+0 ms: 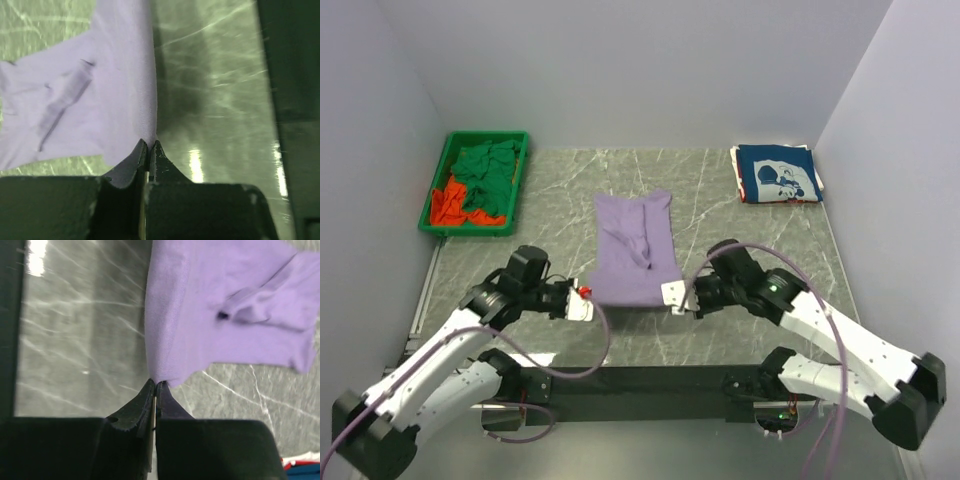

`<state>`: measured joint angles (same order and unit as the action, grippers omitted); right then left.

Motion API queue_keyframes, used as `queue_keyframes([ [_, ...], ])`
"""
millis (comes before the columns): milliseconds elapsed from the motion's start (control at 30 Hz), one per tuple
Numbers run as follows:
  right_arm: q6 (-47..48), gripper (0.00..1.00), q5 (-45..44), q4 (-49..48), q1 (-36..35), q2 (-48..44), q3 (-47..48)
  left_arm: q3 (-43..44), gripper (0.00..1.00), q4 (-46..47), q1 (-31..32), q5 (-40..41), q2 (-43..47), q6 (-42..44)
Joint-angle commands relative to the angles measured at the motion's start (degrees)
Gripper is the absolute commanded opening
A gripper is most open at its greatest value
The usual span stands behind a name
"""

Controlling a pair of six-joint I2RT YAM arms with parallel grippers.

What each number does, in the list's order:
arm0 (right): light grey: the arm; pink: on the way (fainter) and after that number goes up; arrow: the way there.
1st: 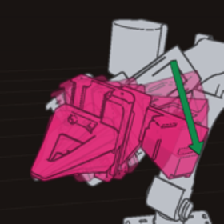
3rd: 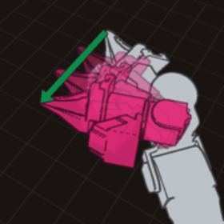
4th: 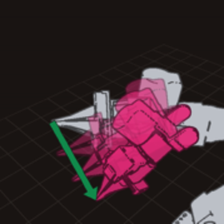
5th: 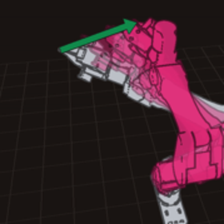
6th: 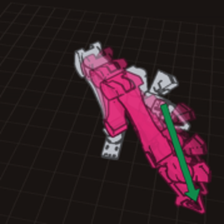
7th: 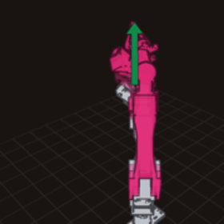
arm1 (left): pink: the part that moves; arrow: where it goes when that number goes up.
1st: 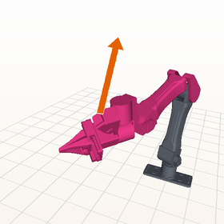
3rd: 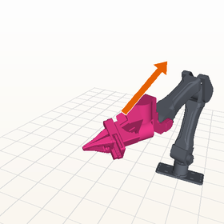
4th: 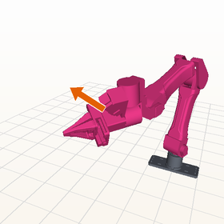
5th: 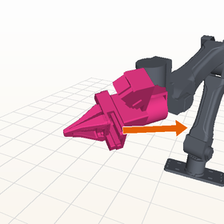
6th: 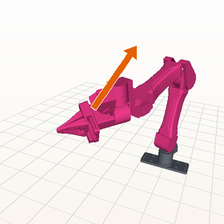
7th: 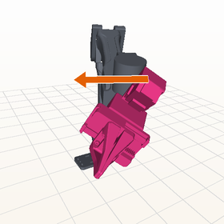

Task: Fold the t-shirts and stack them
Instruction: Fold the tshirt

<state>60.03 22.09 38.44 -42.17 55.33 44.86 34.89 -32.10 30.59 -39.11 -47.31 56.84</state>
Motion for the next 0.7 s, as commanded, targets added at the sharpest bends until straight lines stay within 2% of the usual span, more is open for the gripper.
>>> queue_keyframes([
  [0, -2.72, 0.00, 2.52, 7.08, -2.56, -5.13, 0.93, 1.31, 0.01, -10.85, 0.70, -5.62, 6.15, -1.20],
  [100, -3.52, 0.00, 2.26, 6.39, -2.91, -7.08, 1.54, 2.54, 0.01, -13.51, 0.70, -5.27, 8.11, -2.43],
  [167, -3.26, 0.00, 1.38, 4.99, -2.74, -6.64, 2.24, 4.47, 0.01, -12.30, 0.61, -4.66, 8.46, -6.29],
  [300, -0.18, 0.00, 0.76, 2.70, 0.06, -3.04, 4.97, 9.04, 0.01, -10.97, 0.00, -1.76, 4.17, -9.81],
  [433, 3.68, 0.00, 3.65, 1.47, 6.56, 3.63, 10.75, 14.39, 0.01, -12.03, -9.11, -6.05, -5.04, -3.50],
  [500, 6.58, 0.00, 5.07, 1.73, 10.87, 9.16, 13.57, 16.42, 0.01, -9.66, -11.24, -6.85, -8.75, -2.62],
  [667, 10.63, 0.00, 8.67, 1.55, 16.50, 24.25, 25.08, 27.40, 0.01, -4.91, -14.59, -6.59, -25.79, -1.56],
])
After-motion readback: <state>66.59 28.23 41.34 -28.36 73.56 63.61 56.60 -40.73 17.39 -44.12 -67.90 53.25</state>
